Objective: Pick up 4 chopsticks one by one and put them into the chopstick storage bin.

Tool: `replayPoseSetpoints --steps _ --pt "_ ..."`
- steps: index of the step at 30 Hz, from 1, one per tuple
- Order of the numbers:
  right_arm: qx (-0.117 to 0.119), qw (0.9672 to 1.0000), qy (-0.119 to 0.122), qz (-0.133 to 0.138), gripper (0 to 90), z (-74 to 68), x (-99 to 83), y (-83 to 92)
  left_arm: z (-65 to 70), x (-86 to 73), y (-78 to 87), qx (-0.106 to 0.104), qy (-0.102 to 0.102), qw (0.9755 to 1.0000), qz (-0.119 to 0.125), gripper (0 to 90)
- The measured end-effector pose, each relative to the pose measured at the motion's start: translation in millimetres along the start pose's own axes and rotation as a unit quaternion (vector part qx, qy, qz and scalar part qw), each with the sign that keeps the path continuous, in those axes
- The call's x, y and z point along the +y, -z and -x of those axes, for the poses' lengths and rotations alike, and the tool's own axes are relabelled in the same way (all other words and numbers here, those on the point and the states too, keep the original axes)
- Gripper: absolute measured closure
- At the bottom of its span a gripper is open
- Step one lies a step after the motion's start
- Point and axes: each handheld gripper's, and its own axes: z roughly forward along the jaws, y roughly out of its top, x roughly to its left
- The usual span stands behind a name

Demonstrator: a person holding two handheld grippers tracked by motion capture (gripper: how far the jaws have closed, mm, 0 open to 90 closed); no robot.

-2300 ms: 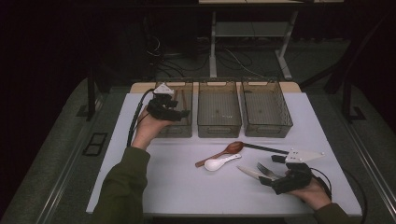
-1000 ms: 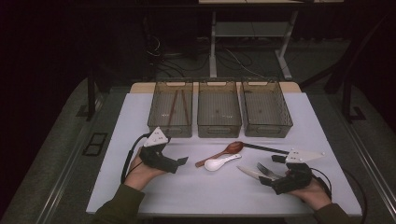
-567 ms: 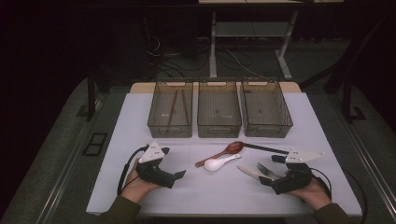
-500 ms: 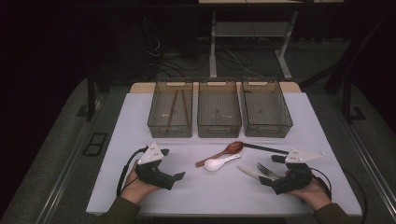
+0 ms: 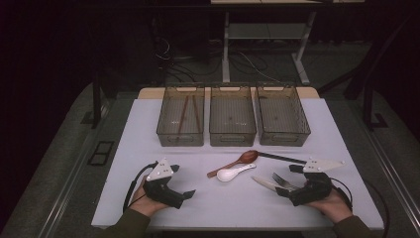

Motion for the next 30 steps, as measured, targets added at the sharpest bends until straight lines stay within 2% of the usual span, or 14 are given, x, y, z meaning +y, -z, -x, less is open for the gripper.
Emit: replayPoseSetpoints --steps 6,9,15,19,23,30 --pt "0.007 0.9999 0.003 -0.007 0.7 2.1 6.7 4.0 -1.5 -0.6 -0.1 -0.005 0.001 1.0000 -0.001 0.0" --pt "0.007 0.9999 0.005 -0.012 3.7 4.0 10.7 4.9 -1.5 -0.6 -0.1 -0.007 0.001 1.0000 0.000 0.0" --pt "0.003 0.9996 -0.006 -0.027 6.8 11.1 16.9 5.0 -1.3 -0.9 -0.6 -0.012 0.004 0.9999 0.000 0.0" --pt "0.007 0.9994 -0.003 -0.034 13.9 15.1 19.1 5.9 -1.3 -0.9 -0.5 -0.013 0.003 0.9999 -0.001 0.0" --pt "0.006 0.9995 0.005 -0.032 16.6 21.0 23.8 7.3 -0.8 -0.8 -0.6 -0.014 0.004 0.9999 0.000 0.0" --pt "0.007 0.9994 0.001 -0.034 23.9 31.8 29.8 7.5 -1.2 -1.3 -1.1 -0.017 0.005 0.9998 -0.001 0.0"
